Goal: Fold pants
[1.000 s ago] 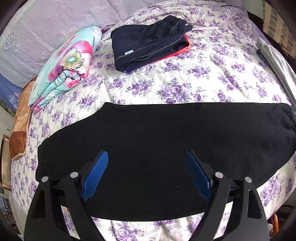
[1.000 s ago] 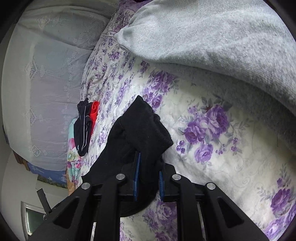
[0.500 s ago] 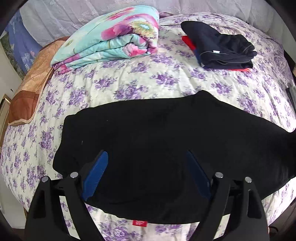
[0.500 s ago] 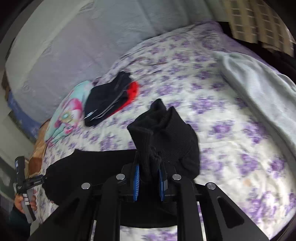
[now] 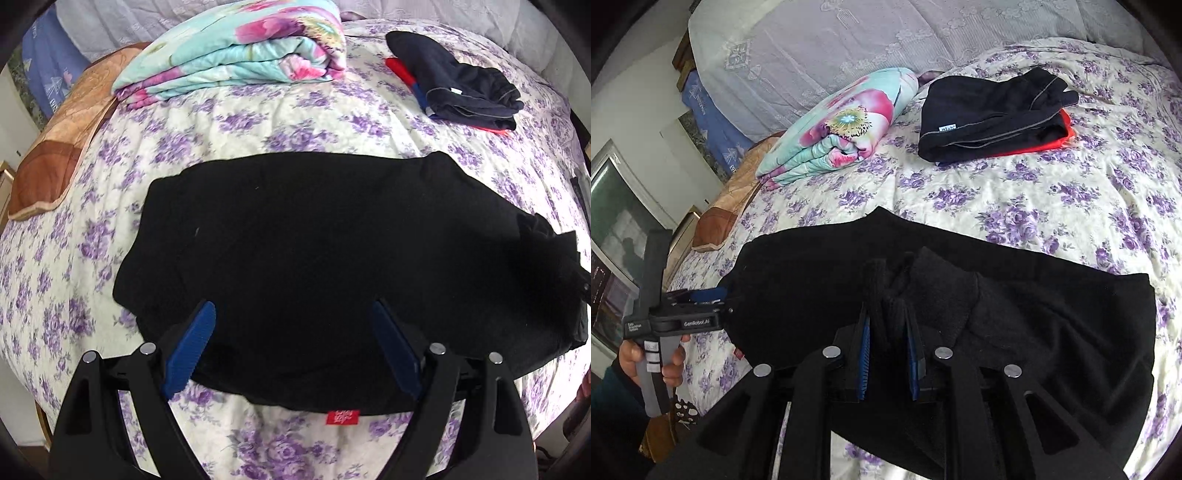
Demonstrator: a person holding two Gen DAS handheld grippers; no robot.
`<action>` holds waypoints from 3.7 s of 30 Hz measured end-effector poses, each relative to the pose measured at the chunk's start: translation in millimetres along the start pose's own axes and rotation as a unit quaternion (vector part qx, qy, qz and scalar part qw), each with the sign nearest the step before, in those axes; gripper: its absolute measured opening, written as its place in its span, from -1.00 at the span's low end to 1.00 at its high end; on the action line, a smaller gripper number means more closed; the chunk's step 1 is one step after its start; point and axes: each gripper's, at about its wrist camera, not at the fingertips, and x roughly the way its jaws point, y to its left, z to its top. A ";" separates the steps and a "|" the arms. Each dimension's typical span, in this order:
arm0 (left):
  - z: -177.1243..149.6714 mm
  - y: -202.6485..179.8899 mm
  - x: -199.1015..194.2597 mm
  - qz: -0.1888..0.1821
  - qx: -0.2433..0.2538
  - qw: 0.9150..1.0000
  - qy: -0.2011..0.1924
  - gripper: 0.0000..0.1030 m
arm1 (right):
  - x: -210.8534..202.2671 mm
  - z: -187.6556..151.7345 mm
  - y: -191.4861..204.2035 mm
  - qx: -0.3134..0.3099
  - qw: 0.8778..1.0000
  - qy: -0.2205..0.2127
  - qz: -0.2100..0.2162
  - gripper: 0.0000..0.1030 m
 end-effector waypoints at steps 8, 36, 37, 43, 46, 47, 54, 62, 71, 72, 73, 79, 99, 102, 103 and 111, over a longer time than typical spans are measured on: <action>-3.5 -2.2 -2.5 0.000 -0.001 1.000 0.004 0.63 | 46.1 -25.9 22.7 -0.047 0.996 0.081 -0.002 0.40; 6.1 -42.9 -24.9 0.034 -0.007 0.999 0.000 0.64 | -48.4 -10.5 -175.3 0.192 0.975 0.003 0.110 0.55; -0.1 -28.0 -24.4 0.044 -0.028 0.999 0.008 0.64 | -34.4 -10.0 -180.0 0.188 0.980 0.028 0.064 0.50; -41.4 54.9 -30.0 0.063 -0.142 0.987 0.029 0.64 | -32.8 5.3 -117.1 0.066 0.997 0.021 0.032 0.58; -56.4 87.2 -29.0 0.028 -0.203 0.978 0.030 0.64 | -10.2 8.3 -62.8 -0.013 0.997 0.048 0.050 0.60; -61.7 95.0 -27.9 0.010 -0.221 0.975 0.031 0.64 | 0.4 7.9 -44.9 -0.040 0.996 0.061 0.057 0.60; -89.0 150.6 7.0 -0.229 -0.387 0.893 0.015 0.64 | 35.8 -3.9 -6.0 -0.050 0.990 0.120 0.053 0.71; -78.6 178.2 41.9 -0.274 -0.444 0.853 -0.005 0.64 | 8.8 5.1 -6.3 -0.023 0.992 0.090 0.082 0.71; -36.4 173.7 53.9 -0.268 -0.414 0.870 -0.022 0.26 | 10.7 -6.1 -4.9 0.003 0.993 0.097 0.065 0.71; -32.0 170.8 53.7 -0.266 -0.405 0.874 -0.022 0.09 | 10.8 -6.8 -4.4 0.002 0.994 0.093 0.065 0.71; -29.0 169.1 53.6 -0.262 -0.398 0.879 -0.023 -0.24 | 11.0 -7.3 -3.9 0.004 0.994 0.088 0.067 0.71; -20.6 168.2 43.9 -0.255 -0.371 0.893 -0.030 -0.55 | 23.0 -6.7 6.3 -0.008 0.996 0.073 0.052 0.71; 29.3 52.4 -69.0 -0.230 -0.139 0.951 -0.150 -0.64 | -32.1 -7.2 -54.2 0.060 0.997 0.034 0.020 0.74; 37.7 -14.3 -94.9 -0.243 -0.055 0.954 -0.167 -0.64 | -65.5 -19.3 -105.3 0.151 0.988 0.001 0.021 0.75; 38.0 -38.2 -100.6 -0.250 -0.028 0.953 -0.169 -0.64 | -76.4 -25.4 -118.3 0.176 0.984 -0.009 0.022 0.75; -2.9 -255.2 -78.8 -0.312 0.165 0.930 -0.099 -0.65 | -145.0 -85.4 -198.1 0.273 0.961 -0.053 0.005 0.76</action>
